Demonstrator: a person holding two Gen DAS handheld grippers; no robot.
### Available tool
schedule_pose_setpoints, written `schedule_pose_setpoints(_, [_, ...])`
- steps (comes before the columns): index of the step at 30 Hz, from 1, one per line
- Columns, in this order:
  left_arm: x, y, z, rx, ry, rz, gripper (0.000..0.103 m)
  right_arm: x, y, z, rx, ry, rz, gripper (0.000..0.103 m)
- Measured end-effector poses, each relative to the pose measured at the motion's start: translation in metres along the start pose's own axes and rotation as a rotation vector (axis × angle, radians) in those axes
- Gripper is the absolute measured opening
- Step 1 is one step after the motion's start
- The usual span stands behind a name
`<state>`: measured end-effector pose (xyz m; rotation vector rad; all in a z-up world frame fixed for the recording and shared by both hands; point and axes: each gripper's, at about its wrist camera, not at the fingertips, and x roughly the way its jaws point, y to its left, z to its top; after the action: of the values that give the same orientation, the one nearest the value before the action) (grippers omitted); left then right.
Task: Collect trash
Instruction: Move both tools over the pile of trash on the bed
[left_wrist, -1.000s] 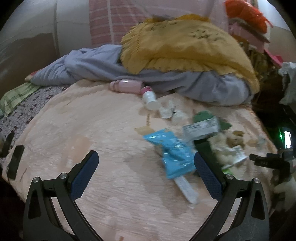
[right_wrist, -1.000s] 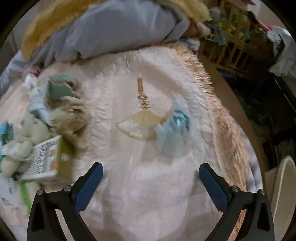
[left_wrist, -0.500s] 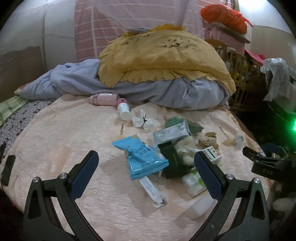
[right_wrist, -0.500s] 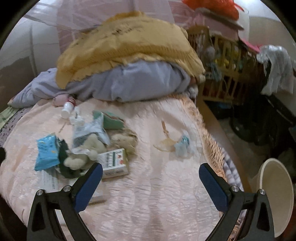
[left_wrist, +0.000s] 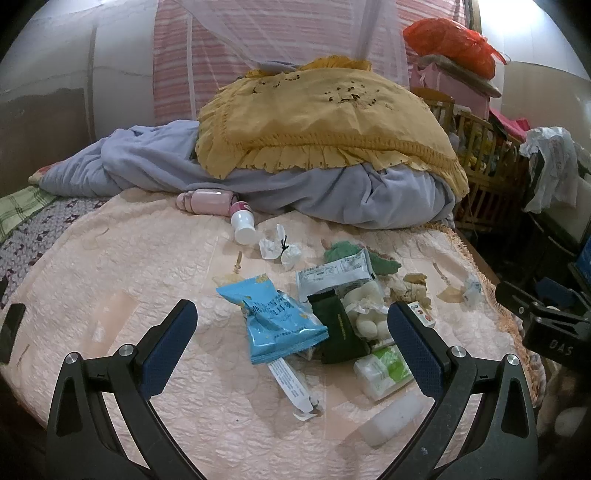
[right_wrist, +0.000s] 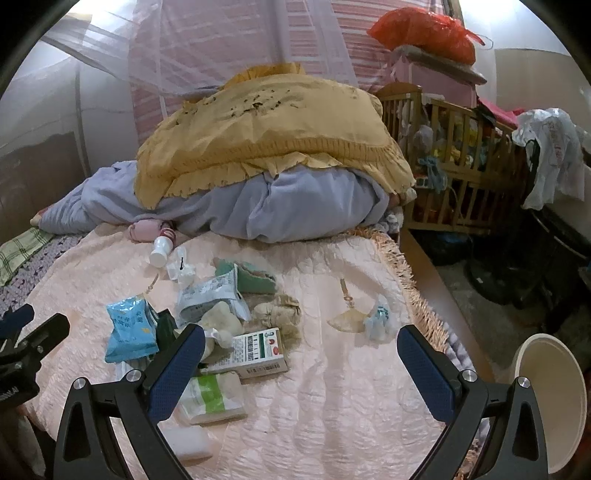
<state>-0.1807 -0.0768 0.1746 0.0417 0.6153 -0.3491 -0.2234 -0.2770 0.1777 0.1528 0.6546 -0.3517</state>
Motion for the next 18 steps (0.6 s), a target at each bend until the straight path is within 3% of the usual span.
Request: schedule_pose_setpoints(18, [-0.004,0.004,0.003,-0.018,-0.015,-0.01,0.102,-0.014,0.008,0.005,-0.019,-0.038,0.012,0.103])
